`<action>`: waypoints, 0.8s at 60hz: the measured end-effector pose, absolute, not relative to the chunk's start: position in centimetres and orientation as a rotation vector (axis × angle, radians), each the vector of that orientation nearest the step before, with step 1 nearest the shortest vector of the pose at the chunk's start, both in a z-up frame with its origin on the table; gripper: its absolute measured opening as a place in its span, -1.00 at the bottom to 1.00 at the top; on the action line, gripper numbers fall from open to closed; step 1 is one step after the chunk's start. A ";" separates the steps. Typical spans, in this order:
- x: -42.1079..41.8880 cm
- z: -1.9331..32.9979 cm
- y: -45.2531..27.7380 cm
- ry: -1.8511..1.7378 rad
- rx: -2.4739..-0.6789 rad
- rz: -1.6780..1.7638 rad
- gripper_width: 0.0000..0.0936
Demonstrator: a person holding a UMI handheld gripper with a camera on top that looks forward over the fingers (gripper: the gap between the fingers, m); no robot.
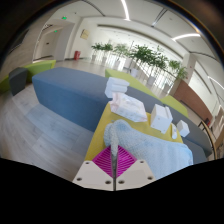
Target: Fold towel
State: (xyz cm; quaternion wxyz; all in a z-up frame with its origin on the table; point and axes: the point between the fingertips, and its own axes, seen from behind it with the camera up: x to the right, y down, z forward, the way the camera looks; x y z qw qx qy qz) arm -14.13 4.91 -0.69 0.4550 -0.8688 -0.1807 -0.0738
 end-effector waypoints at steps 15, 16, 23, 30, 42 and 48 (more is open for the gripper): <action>-14.6 0.3 3.7 -0.400 -2.175 -0.057 -0.99; -14.6 0.8 3.7 -0.396 -2.170 -0.042 -0.99; -11.4 6.2 4.7 -0.315 -2.101 -0.029 -0.99; -4.9 11.5 5.0 -0.203 -2.051 -0.032 -0.99; 9.8 10.8 5.3 -0.019 -2.104 -0.186 -0.99; 14.4 7.6 5.1 0.058 -2.163 -0.234 -0.99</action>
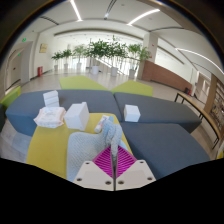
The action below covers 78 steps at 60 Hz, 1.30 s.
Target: Fold towel
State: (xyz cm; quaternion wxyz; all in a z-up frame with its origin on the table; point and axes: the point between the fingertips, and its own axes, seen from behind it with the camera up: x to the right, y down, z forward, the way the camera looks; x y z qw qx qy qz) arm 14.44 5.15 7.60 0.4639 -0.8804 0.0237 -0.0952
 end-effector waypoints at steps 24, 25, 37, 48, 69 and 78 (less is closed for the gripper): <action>18.5 6.4 2.7 0.033 -2.253 -0.251 0.75; 18.4 7.0 2.3 0.026 -2.250 -0.245 0.75; 14.4 14.5 -4.3 -0.029 -2.187 -0.095 0.81; 10.7 17.6 -11.2 -0.052 -2.155 -0.015 0.81; 10.5 15.9 -14.6 -0.071 -2.152 0.008 0.81; 10.4 13.3 -14.4 -0.038 -2.196 0.093 0.81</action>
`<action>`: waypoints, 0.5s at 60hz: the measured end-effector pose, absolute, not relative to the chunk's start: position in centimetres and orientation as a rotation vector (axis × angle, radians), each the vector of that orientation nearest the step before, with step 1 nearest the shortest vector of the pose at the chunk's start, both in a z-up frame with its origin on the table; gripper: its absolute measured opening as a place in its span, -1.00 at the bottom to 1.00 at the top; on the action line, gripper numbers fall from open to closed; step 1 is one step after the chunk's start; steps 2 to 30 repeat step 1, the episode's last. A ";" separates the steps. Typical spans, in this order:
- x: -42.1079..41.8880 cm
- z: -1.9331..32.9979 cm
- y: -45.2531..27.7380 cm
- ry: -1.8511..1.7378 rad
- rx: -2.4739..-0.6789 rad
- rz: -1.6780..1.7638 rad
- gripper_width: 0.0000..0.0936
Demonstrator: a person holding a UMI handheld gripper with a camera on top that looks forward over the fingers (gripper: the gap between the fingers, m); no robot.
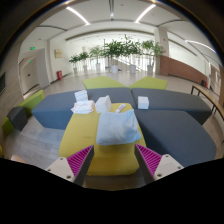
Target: Fold towel
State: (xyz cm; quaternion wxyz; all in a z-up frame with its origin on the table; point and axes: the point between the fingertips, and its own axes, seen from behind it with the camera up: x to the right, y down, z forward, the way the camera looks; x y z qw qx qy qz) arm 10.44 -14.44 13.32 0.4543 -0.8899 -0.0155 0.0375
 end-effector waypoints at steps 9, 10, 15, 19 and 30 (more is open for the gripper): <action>10.4 13.0 -14.3 -0.036 -2.199 0.109 0.81; 10.4 13.0 -14.3 -0.036 -2.199 0.109 0.81; 10.4 13.0 -14.3 -0.036 -2.199 0.109 0.81; 10.4 13.0 -14.3 -0.036 -2.199 0.109 0.81; 10.4 13.0 -14.3 -0.036 -2.199 0.109 0.81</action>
